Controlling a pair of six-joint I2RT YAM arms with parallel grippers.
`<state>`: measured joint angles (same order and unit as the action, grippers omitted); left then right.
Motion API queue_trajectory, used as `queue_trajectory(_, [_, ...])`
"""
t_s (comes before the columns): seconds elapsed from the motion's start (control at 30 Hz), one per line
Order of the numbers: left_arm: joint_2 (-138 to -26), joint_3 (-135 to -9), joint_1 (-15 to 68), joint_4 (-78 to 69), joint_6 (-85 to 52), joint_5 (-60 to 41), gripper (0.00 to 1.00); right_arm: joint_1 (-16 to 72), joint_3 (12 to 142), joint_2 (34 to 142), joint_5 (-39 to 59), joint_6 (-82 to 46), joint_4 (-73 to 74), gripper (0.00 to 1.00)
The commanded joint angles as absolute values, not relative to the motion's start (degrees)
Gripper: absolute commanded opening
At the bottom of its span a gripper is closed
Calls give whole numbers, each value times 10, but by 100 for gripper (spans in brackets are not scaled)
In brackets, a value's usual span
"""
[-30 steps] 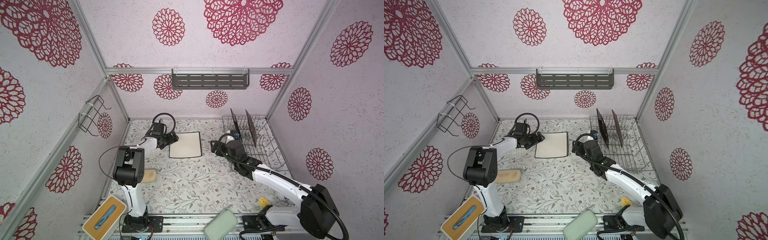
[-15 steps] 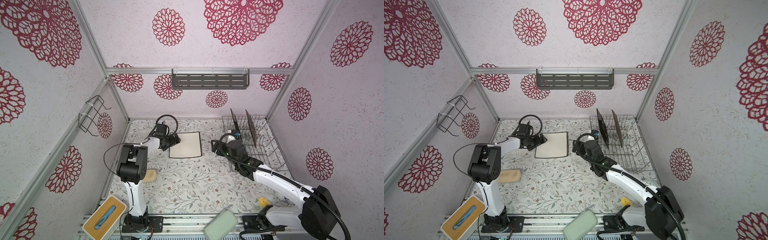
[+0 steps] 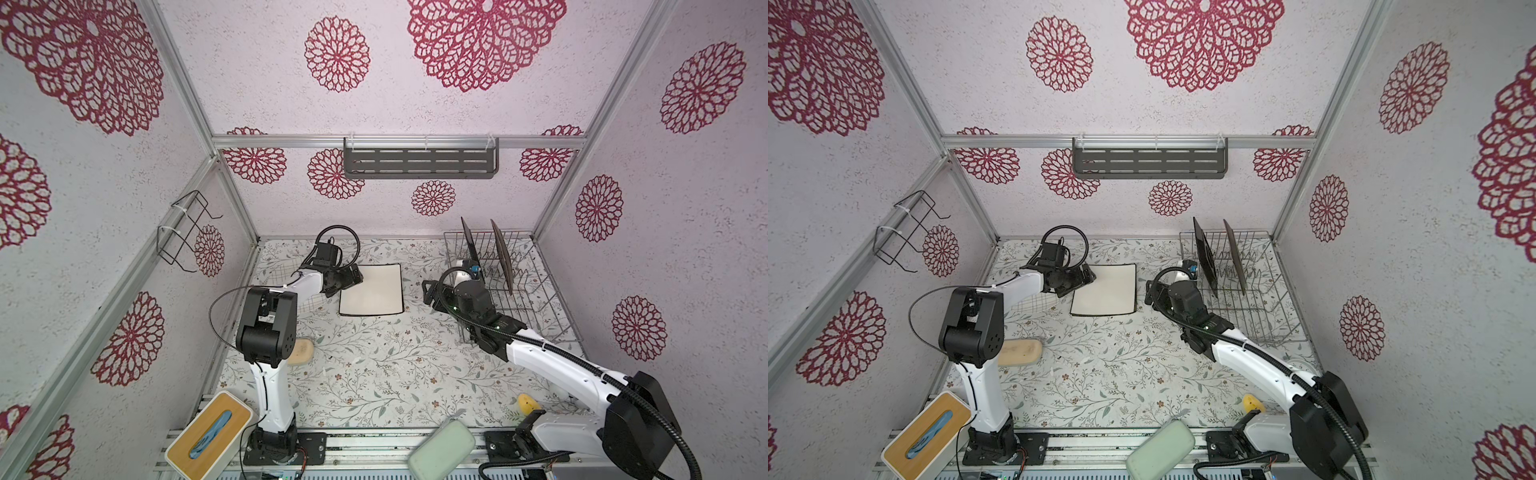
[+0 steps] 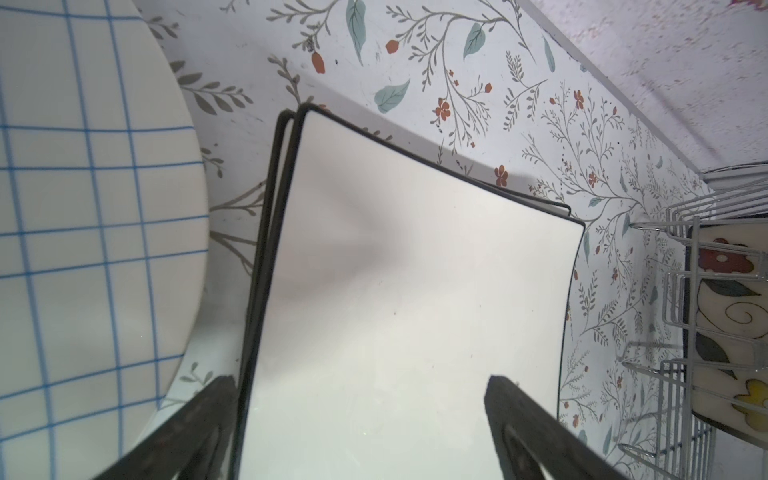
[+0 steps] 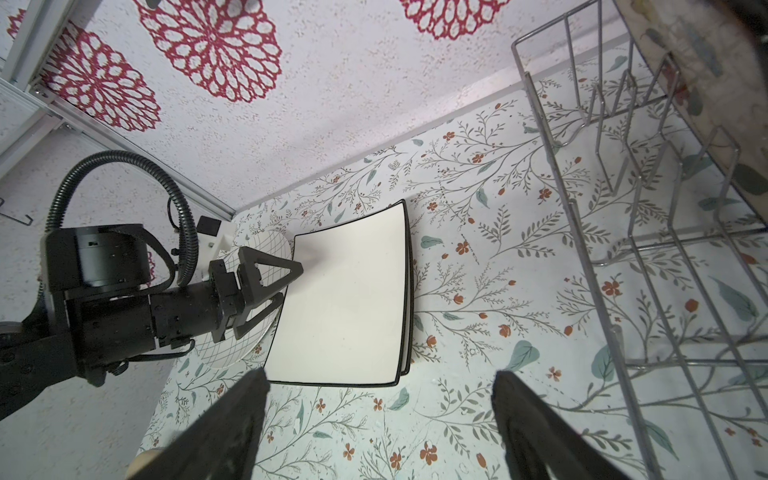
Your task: Unload the plates from the dish rack
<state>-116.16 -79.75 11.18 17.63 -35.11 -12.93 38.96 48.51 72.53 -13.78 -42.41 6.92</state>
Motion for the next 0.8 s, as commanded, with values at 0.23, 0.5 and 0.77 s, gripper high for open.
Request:
queue_trajectory(0.23, [-1092, -778, 118, 178, -344, -68, 97, 392, 520, 696, -162, -381, 30, 88])
queue_trajectory(0.5, [-973, -726, 133, 168, -342, -21, 97, 393, 589, 692, -195, -317, -97, 88])
queue_trajectory(0.77, [-880, -683, 181, 175, -350, 36, 97, 393, 682, 707, -277, -190, -247, 89])
